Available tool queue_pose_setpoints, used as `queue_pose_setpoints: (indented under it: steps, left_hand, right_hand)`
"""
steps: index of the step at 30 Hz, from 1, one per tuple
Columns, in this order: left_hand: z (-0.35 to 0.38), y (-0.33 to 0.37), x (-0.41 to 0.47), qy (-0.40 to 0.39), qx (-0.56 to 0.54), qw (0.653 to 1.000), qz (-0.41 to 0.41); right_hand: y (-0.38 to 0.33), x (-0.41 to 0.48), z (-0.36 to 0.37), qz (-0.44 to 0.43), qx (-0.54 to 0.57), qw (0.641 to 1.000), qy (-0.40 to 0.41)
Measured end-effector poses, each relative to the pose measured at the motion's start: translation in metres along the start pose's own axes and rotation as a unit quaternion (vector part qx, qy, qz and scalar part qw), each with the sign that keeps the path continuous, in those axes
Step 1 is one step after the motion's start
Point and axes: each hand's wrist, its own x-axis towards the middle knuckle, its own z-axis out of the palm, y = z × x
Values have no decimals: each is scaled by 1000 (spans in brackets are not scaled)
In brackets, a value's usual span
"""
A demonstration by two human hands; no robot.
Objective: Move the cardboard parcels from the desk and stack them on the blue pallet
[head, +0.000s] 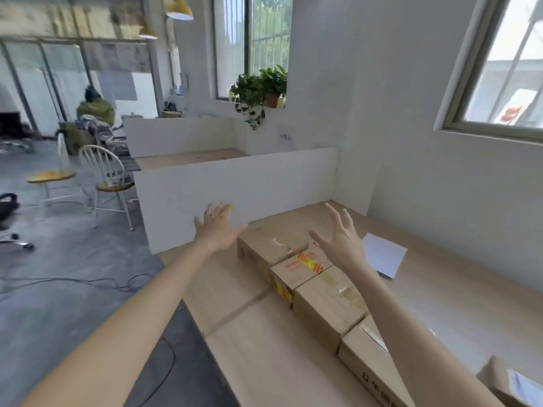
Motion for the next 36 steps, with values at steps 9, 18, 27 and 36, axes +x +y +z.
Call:
queue_pose_setpoints:
  steps: [9,18,27,36]
  left_hand:
    - [30,-73,113,6,25,999,25]
    - [71,-102,236,19,7,996,91]
    - [154,-121,314,-118,-2,986,119]
    - [246,-149,378,-272,-11,947,169]
  right_hand:
    - [-14,103,102,37,-6,999,28]
    - [4,193,182,123,10,992,-4]
    - [36,210,244,205,-26,976,-64]
    - [55,216,314,332,-45,934,-123]
